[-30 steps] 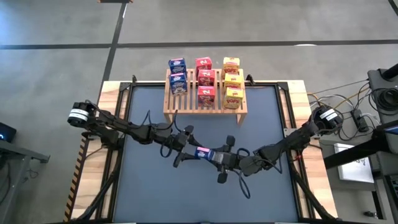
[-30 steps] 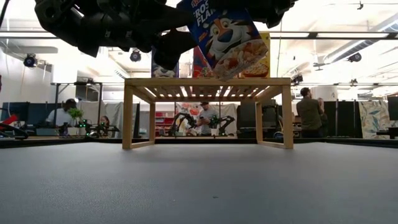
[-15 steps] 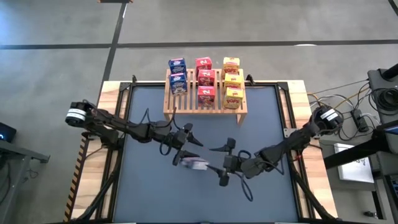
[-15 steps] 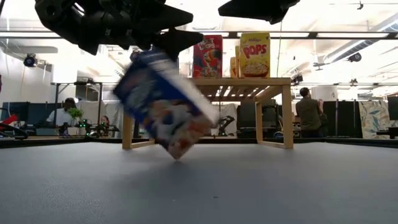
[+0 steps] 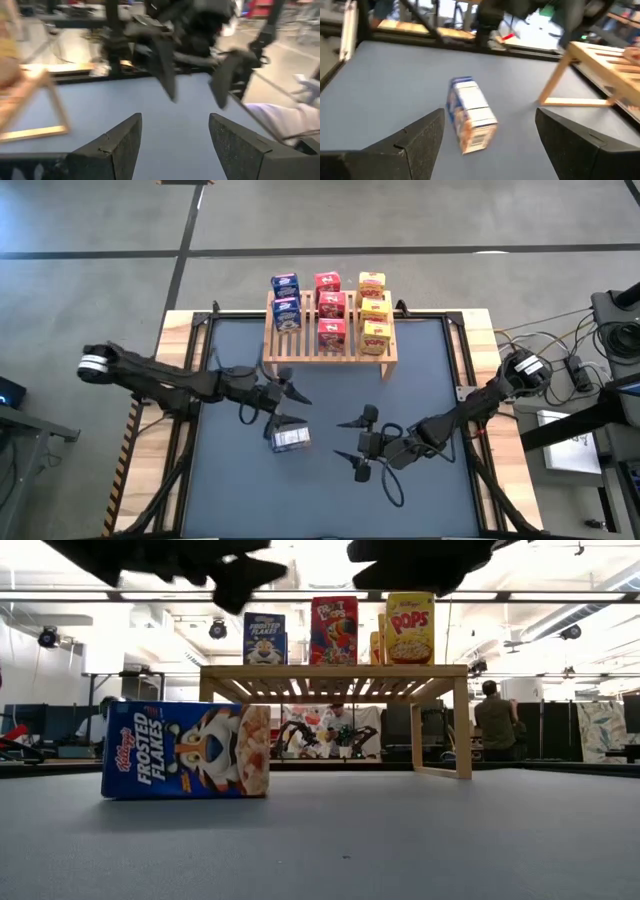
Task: Stack cereal on shelf
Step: Put the blue cereal box on the shelf aligned with the other blue cereal boxes
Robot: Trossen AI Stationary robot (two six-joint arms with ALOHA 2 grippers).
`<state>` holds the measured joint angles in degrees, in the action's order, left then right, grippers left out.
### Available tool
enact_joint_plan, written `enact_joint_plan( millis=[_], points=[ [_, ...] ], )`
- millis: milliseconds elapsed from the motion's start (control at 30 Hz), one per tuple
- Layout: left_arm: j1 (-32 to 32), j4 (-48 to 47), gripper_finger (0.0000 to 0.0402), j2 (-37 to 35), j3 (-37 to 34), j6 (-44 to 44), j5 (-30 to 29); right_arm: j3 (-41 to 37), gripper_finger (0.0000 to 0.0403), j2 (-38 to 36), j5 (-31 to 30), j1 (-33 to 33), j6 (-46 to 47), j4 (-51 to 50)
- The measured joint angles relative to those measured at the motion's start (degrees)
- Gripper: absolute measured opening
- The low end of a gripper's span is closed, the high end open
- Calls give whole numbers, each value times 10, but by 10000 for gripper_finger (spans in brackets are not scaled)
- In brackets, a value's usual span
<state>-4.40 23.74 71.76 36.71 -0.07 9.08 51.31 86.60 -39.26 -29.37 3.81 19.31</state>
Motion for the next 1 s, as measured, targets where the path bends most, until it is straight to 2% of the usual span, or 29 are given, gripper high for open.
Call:
enact_joint_plan(
  millis=[133, 267, 500, 667, 767, 1000],
  points=[
    [0, -58, 215, -92, -12, 11, -50, 0, 304, 22, 72, 19, -14, 48],
    [0, -67, 215, -168, -49, 13, -56, 0, 306, 47, 169, 56, -14, 90],
    [0, -15, 215, -261, -153, -4, -70, 5, 305, 85, 246, 127, -37, 95],
    [0, 23, 215, -299, -207, -15, -71, 57, 306, 127, 318, 157, -66, 85],
    [0, 38, 215, -309, -221, -19, -71, 106, 304, 160, 336, 165, -76, 32],
    [0, 43, 215, -306, -223, -20, -71, 260, 304, 251, 337, 172, -97, -154]
  ],
)
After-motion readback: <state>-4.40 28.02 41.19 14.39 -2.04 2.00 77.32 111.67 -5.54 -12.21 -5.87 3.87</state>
